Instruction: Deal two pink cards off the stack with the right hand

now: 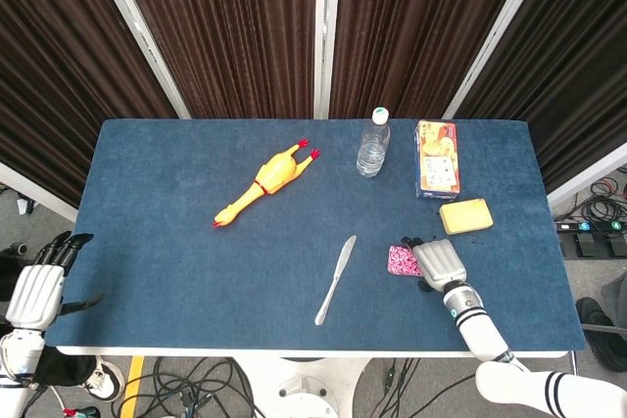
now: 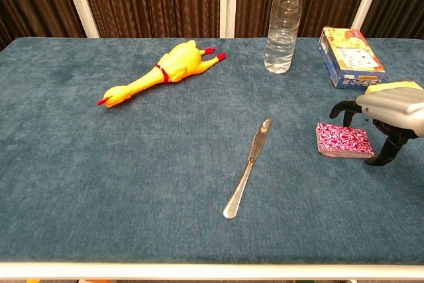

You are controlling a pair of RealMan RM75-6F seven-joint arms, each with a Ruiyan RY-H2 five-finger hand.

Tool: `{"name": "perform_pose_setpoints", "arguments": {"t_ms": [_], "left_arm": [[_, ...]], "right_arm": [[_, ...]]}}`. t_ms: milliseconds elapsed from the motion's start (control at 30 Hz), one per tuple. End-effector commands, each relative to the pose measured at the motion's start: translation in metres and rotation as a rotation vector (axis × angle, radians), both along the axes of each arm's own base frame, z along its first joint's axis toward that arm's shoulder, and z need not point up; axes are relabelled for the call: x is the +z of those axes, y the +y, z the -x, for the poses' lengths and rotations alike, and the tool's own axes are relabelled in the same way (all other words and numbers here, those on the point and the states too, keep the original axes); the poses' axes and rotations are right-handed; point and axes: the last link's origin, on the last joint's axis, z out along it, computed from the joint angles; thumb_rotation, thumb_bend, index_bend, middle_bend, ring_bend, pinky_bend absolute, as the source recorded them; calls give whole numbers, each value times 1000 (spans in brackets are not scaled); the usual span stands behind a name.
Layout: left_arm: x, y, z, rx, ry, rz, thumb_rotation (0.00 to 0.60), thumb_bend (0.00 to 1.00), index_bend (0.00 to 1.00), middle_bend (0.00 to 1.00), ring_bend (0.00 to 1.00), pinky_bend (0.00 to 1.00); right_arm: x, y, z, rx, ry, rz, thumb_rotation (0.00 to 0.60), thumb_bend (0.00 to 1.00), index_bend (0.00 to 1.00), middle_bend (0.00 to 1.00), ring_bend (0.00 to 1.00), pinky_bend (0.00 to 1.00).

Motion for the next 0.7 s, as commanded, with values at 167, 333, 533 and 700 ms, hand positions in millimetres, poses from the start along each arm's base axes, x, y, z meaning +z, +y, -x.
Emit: {"name": "perform_pose_setpoints", "arguments": {"t_ms": [167, 333, 533, 700], "left_arm": [[0, 0, 1, 4, -3, 2, 600, 31, 145, 154, 64, 180], [0, 0, 2, 6, -3, 1, 600, 31, 145, 154, 64, 181], [-1, 0, 3, 8, -4, 4, 600, 31, 145, 154, 64, 181], [0, -1, 4, 11, -4, 3, 600, 31, 145, 154, 64, 180]], "right_arm": [[-3, -1, -1, 0, 2, 3, 600, 102, 207, 279, 803, 909], [-4, -2, -3, 10, -9, 18, 600, 103, 207, 279, 803, 909], [-5, -5, -5, 18, -15, 31, 600, 108, 242, 289, 803, 909], [-9, -6, -6, 19, -18, 28, 600, 110, 253, 298, 803, 910]]}}
